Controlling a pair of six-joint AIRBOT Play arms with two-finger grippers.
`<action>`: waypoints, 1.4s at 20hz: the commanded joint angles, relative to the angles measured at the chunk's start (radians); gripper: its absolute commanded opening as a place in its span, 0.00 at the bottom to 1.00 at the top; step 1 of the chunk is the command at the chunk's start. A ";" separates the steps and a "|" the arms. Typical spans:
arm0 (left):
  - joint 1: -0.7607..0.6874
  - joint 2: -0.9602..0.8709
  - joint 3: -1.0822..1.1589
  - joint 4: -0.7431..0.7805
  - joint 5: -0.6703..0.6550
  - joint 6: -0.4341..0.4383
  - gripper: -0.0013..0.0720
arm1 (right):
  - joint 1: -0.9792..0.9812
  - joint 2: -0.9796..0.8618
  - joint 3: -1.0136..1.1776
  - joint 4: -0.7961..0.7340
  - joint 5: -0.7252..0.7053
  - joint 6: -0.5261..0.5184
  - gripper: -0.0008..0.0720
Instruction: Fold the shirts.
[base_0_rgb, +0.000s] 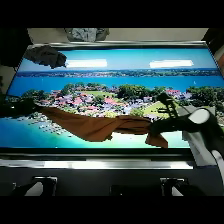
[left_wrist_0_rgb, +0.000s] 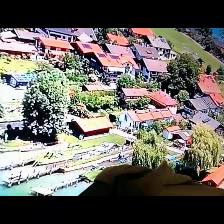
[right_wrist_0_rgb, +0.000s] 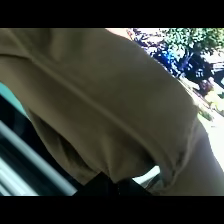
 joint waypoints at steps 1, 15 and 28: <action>-0.055 -0.264 0.045 -0.057 0.161 0.011 0.05 | 0.083 -0.303 0.072 0.090 -0.236 -0.043 0.07; -0.076 -0.346 0.366 0.109 -0.302 -0.090 0.98 | -0.312 -0.384 0.710 -0.211 0.396 0.040 0.97; -0.491 -0.208 -0.284 -0.122 0.201 -0.133 0.99 | -0.358 -0.385 0.544 -0.207 0.406 0.036 0.97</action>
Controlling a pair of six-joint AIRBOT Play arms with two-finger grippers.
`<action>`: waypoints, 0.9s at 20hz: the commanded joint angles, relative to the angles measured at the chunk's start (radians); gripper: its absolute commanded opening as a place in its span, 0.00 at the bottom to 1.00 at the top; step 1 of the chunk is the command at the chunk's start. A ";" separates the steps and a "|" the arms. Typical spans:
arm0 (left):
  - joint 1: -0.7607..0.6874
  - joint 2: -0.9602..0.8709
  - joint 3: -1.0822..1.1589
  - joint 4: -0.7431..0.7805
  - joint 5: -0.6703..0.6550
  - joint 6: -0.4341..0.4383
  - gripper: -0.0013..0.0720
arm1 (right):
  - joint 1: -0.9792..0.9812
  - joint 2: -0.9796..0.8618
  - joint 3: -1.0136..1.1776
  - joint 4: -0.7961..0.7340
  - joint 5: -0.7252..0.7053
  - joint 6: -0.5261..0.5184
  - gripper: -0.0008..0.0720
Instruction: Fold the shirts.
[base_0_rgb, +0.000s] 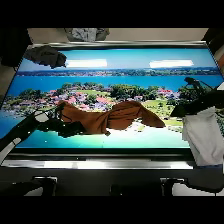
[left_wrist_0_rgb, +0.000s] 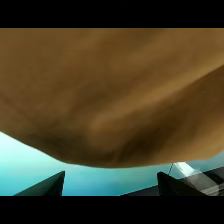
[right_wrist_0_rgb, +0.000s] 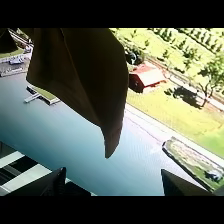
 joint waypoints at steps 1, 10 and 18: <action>-0.036 -0.023 -0.030 -0.051 0.078 -0.014 0.99 | -0.003 0.000 -0.006 0.002 -0.008 0.000 0.97; -0.046 -0.032 -0.027 -0.112 0.175 -0.040 0.05 | -0.003 -0.012 -0.199 0.050 -0.170 -0.098 0.99; -0.046 0.036 -0.018 -0.079 0.168 -0.010 0.05 | 0.203 -0.127 -0.209 0.069 -0.344 -0.104 0.53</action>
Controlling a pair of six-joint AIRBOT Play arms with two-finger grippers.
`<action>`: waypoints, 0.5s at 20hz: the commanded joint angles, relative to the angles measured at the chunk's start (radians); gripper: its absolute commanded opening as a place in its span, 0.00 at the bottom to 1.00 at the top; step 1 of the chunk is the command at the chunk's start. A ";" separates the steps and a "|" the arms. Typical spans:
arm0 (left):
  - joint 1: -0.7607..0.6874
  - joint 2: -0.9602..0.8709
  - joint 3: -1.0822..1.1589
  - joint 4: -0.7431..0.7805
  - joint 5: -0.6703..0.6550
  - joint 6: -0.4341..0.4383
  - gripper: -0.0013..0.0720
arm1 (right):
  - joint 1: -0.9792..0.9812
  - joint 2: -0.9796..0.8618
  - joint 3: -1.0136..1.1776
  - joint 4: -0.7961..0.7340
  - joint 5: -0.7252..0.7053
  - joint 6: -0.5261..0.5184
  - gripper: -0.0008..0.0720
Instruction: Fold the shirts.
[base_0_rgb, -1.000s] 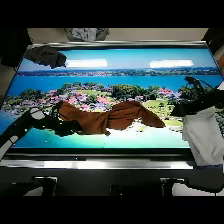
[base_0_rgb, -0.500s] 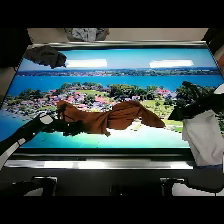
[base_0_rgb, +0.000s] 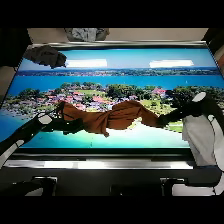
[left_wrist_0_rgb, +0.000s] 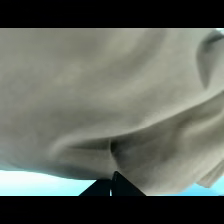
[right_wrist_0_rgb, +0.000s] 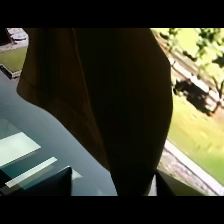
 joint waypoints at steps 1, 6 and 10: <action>0.004 0.043 0.023 0.016 -0.013 0.042 0.05 | 0.084 -0.026 0.004 -0.005 -0.107 0.058 0.08; 0.179 0.200 0.360 0.037 -0.124 0.138 0.05 | 0.081 0.117 0.268 -0.097 -0.064 0.061 0.07; 0.470 0.307 0.870 0.038 -0.151 0.098 0.05 | 0.081 0.355 0.617 -0.378 -0.182 0.177 0.07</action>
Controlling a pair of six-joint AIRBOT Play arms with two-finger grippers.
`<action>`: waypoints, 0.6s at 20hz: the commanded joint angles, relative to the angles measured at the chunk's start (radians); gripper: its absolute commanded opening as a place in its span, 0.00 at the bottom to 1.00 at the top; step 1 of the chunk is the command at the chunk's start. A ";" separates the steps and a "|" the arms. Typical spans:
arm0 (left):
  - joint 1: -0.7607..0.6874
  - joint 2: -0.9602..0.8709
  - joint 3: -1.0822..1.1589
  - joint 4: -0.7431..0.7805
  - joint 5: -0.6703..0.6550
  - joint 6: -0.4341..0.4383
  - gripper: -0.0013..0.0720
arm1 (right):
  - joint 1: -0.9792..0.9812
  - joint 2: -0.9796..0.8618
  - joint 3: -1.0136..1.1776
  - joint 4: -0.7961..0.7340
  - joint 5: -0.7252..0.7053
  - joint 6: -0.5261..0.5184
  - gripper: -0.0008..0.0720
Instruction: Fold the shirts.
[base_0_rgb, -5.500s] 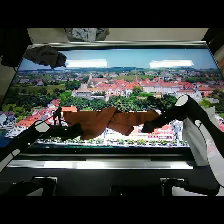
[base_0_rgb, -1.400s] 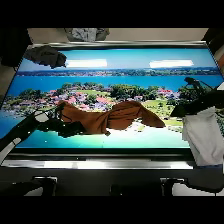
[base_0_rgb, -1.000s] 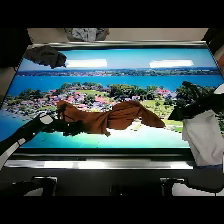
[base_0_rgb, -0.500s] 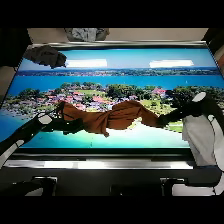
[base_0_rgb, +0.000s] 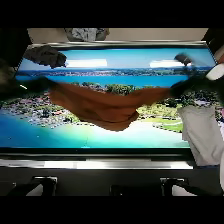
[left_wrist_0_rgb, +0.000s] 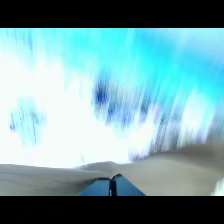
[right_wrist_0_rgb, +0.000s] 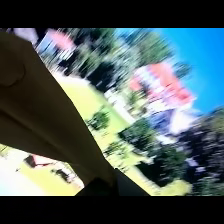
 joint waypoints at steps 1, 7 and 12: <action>0.249 0.076 0.408 0.006 -0.077 -0.048 0.05 | 0.005 0.194 0.272 -0.266 -0.095 0.085 0.07; 0.413 0.196 0.612 0.000 -0.218 -0.124 0.05 | 0.005 0.476 0.364 -0.293 -0.067 0.160 0.07; 0.416 0.264 0.611 0.003 -0.282 -0.147 0.05 | 0.005 0.584 0.364 -0.326 -0.159 0.204 0.07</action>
